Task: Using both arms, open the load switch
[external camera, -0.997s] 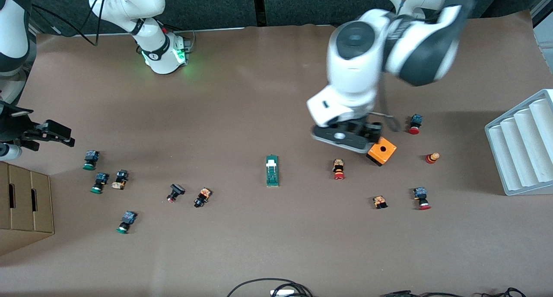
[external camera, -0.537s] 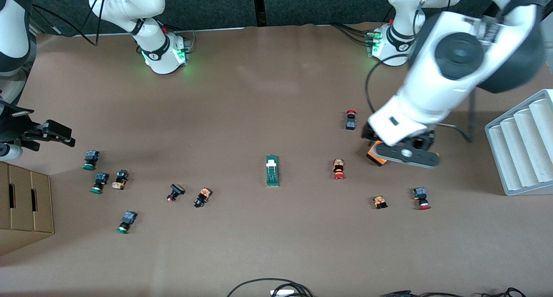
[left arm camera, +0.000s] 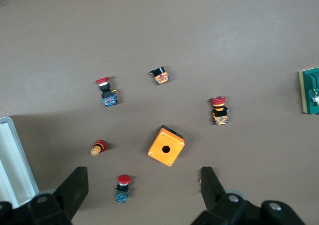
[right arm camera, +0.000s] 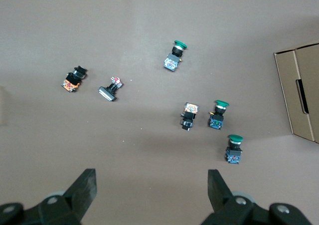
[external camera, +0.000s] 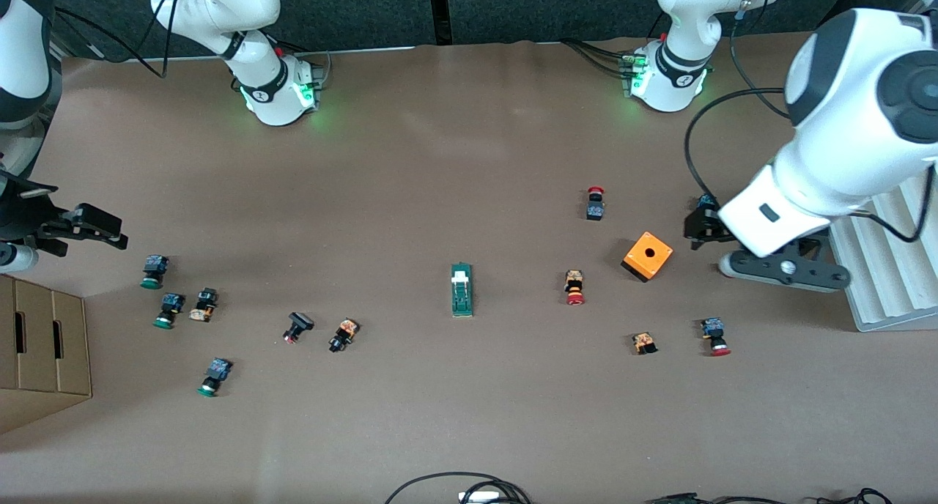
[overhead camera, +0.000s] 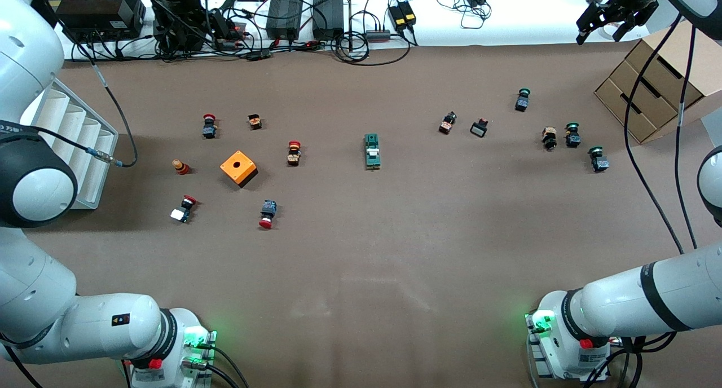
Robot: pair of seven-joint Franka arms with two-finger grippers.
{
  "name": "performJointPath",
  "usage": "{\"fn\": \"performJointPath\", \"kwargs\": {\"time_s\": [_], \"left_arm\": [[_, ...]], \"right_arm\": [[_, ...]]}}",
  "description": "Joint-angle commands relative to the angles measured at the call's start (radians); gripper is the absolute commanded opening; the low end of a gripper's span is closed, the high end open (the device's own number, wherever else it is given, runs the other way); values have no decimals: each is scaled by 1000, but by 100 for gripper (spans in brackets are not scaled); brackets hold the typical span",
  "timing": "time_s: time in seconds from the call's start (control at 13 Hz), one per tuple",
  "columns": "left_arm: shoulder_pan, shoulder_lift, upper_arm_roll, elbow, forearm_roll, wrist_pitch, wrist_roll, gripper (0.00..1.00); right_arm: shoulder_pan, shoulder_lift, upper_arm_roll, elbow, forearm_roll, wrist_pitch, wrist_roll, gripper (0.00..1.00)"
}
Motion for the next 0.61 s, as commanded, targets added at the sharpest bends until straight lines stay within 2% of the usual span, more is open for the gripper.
{"fn": "performJointPath", "kwargs": {"time_s": [0.0,0.23,0.38,0.54], "left_arm": [[17,-14,-6,2,-18,-20,16,100],[47,-43,8,-16,-29,-20,58,100],[39,-74,58,-50,-35,-20,85,100],[10,-134,133,-128,-69,-7,90,100]], "right_arm": [[4,4,0,9,-16,6,-6,100],[6,4,0,9,-18,8,-3,100],[4,4,0,9,-19,12,-3,100],[1,5,0,9,-15,14,-3,100]]}}
